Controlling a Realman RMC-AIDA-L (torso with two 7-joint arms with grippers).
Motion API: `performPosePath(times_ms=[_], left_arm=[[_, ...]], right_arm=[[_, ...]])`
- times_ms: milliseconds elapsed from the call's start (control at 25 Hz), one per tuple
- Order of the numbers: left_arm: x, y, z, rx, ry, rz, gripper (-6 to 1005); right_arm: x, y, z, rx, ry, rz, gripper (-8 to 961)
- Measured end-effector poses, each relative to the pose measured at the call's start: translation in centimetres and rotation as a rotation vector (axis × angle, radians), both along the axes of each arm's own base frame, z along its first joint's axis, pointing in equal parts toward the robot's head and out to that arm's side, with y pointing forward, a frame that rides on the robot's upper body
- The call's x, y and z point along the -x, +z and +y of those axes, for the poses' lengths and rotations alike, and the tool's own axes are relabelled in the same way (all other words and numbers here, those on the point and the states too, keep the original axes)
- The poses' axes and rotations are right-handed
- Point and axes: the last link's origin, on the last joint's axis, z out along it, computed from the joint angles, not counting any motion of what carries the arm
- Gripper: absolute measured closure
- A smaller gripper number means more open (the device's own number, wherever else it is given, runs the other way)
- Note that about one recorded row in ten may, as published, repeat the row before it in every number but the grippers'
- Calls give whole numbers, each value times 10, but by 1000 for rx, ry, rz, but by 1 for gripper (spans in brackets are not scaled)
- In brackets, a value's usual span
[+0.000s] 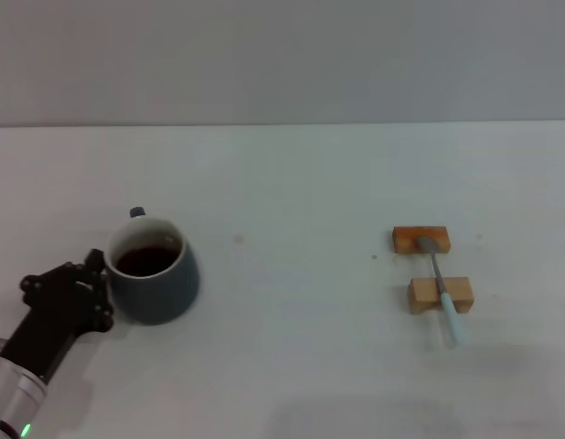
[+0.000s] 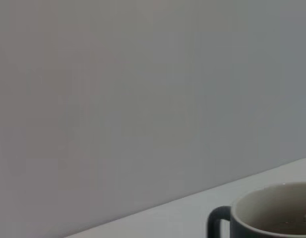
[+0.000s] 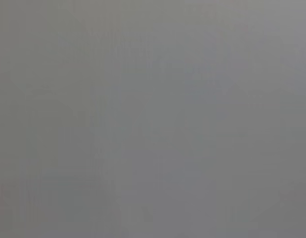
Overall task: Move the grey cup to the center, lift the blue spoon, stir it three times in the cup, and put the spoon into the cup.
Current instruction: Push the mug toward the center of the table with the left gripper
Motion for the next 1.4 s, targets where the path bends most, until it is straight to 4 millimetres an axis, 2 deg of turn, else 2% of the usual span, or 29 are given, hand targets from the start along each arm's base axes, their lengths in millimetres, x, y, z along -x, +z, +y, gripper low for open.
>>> performPosePath(times_ms=[480, 920, 1400], left_arm=[[-25, -25, -7, 100, -89, -42, 986], [-11, -12, -1, 58, -50, -2, 984], [-32, -29, -1, 120, -116, -34, 981]], right_arm=[[1, 0, 0, -1, 3, 1, 165], [1, 0, 0, -1, 3, 1, 165], [2, -1, 0, -2, 6, 6, 166]])
